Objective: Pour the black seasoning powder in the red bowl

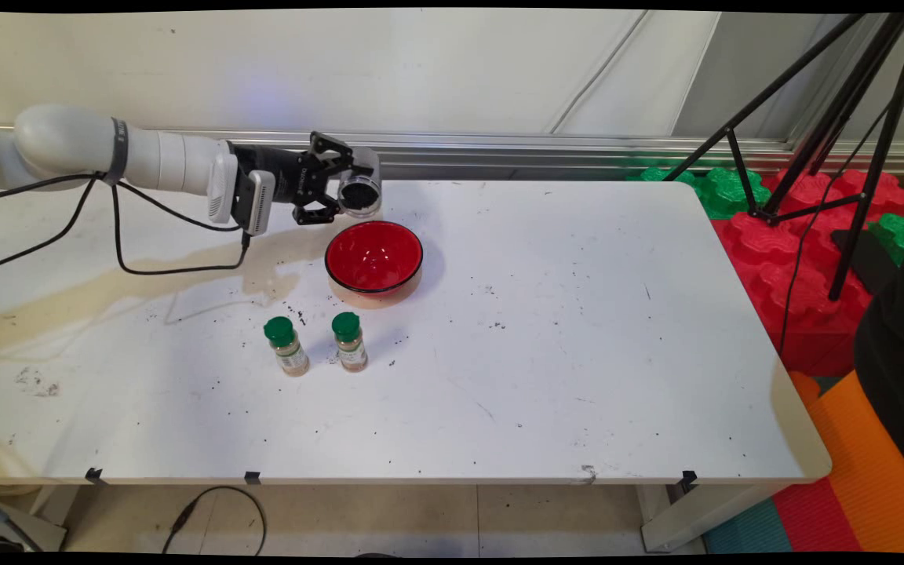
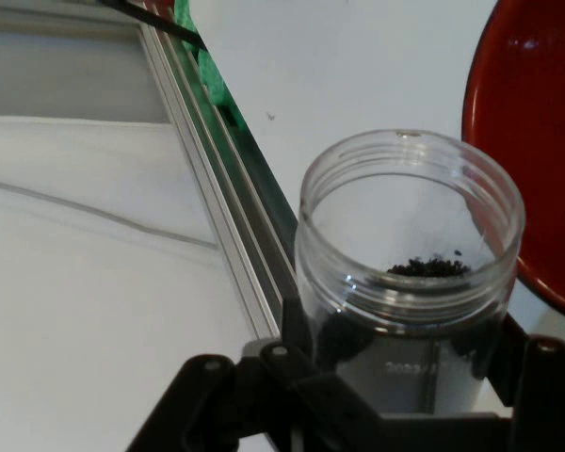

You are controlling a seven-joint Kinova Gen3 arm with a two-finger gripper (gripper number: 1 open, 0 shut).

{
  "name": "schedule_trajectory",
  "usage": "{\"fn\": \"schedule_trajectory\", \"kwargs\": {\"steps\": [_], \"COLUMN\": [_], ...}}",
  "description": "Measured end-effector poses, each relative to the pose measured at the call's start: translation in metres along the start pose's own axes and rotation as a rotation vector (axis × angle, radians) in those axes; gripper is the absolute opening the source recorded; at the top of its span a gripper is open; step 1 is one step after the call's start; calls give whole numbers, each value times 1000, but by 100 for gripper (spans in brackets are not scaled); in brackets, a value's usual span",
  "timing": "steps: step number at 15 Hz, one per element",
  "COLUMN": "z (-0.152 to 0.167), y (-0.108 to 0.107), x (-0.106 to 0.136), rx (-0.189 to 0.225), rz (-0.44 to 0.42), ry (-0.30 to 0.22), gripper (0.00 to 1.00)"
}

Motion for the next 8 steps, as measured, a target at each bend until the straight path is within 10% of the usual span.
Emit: {"fn": "schedule_trajectory", "kwargs": {"steps": [8], "z": [-5], "y": [2], "x": [4], "rx": [14], "rz": [120], "ry": [-10], "gripper": [0]}}
